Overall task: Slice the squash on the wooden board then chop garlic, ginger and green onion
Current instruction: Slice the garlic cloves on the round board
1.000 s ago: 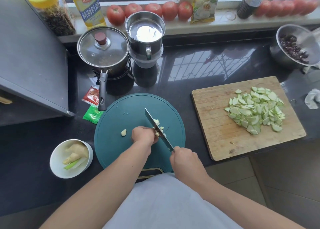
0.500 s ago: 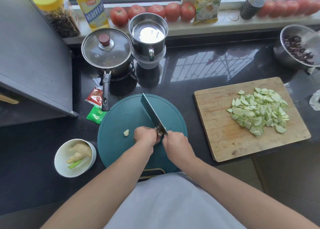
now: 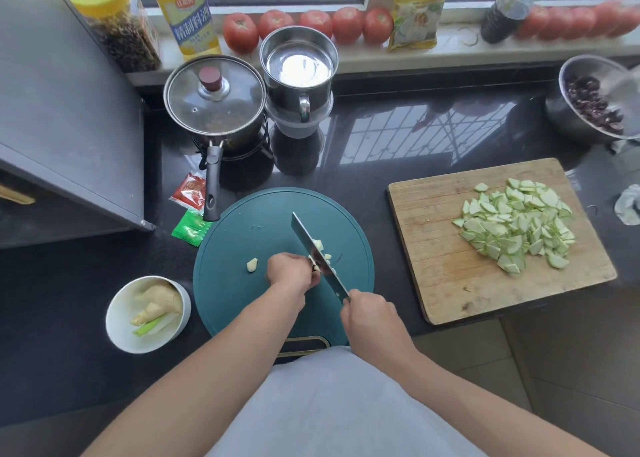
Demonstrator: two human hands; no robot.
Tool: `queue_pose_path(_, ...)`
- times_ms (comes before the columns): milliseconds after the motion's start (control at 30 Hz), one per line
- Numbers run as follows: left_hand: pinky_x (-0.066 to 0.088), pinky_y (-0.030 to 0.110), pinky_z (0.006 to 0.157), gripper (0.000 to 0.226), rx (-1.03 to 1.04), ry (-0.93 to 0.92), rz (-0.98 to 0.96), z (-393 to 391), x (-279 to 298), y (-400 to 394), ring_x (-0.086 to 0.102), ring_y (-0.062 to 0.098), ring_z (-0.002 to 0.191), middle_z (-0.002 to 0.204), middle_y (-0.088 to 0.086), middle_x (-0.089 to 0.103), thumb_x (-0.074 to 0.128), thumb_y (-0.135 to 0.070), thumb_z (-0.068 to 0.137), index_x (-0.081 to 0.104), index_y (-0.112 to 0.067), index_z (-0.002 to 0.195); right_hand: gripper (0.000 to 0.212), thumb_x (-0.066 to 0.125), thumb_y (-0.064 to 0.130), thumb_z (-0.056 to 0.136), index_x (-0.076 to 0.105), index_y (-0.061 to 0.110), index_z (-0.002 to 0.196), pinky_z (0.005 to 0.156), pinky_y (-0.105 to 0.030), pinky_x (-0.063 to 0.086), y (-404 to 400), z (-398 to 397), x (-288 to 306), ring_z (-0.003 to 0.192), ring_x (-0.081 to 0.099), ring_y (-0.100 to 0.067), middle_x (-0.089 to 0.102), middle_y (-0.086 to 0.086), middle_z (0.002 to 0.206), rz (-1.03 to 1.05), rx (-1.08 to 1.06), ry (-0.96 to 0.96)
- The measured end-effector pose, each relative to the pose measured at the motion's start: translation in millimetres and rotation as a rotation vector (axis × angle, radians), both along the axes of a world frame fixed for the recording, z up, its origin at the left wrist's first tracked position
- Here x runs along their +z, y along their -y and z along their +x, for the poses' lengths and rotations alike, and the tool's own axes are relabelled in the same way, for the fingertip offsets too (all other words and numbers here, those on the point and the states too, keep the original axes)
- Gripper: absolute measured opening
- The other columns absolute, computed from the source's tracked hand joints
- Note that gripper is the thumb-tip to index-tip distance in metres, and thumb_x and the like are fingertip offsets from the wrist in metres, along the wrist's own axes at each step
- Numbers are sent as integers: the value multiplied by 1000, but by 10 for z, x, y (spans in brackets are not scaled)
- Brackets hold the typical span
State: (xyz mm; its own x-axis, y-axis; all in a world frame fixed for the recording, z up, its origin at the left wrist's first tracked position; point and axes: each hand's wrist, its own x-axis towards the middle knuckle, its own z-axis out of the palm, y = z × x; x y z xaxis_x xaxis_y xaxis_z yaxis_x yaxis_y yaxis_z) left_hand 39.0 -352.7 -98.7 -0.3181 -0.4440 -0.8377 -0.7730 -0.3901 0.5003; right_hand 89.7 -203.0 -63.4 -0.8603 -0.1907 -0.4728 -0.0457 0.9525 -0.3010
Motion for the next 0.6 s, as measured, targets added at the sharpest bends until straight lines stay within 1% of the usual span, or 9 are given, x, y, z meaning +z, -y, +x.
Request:
queue_pose_path(100, 62, 31, 59, 14, 3, -13, 2, 3, -5, -5, 75, 31, 64, 84, 16, 75, 65, 4, 86, 66, -6, 77, 30, 42, 23, 96, 33, 22, 68, 47, -35, 24, 9, 1, -45, 52, 33, -18, 35, 8, 59, 30, -6, 8)
queue_pose_path(167, 62, 31, 59, 17, 9, -17, -2, 1, -6, -8, 75, 31, 64, 82, 16, 75, 64, 6, 86, 65, -7, 74, 33, 42, 23, 96, 30, 23, 65, 44, -33, 20, 10, 3, -63, 51, 30, -14, 34, 8, 59, 38, -8, 6)
queue_pose_path(267, 60, 30, 57, 17, 15, -19, 1, -5, -7, -9, 75, 32, 65, 82, 17, 74, 65, 6, 86, 64, -7, 74, 33, 41, 23, 96, 30, 23, 65, 44, -33, 19, 8, 2, -64, 50, 31, -15, 34, 8, 59, 43, 14, 2)
queue_pose_path(367, 60, 30, 56, 16, 26, -18, 4, -6, -6, -3, 75, 33, 68, 86, 18, 74, 65, 5, 88, 63, -6, 77, 28, 41, 24, 97, 37, 21, 70, 47, -35, 23, 12, -9, -61, 56, 40, -23, 35, 6, 60, 35, 26, 3)
queue_pose_path(433, 59, 30, 55, 16, 28, -12, 3, -6, -15, 3, 75, 34, 69, 89, 19, 73, 63, 7, 88, 64, -6, 79, 26, 41, 23, 97, 39, 19, 71, 48, -34, 27, 34, -22, -60, 59, 43, -26, 38, 5, 61, 36, 26, 8)
queue_pose_path(533, 61, 33, 56, 13, 18, -7, 9, -10, -41, 0, 75, 36, 73, 93, 21, 72, 62, 9, 88, 65, -3, 84, 21, 41, 18, 98, 43, 15, 77, 54, -36, 40, 118, -83, -72, 66, 53, -30, 53, -4, 71, 34, 24, 24)
queue_pose_path(600, 63, 36, 58, 12, 9, -3, 10, -12, -59, -3, 74, 35, 71, 92, 21, 72, 61, 9, 88, 66, -2, 86, 21, 40, 16, 98, 42, 13, 77, 57, -36, 39, 196, -147, -92, 68, 52, -33, 52, -7, 74, 6, 18, 18)
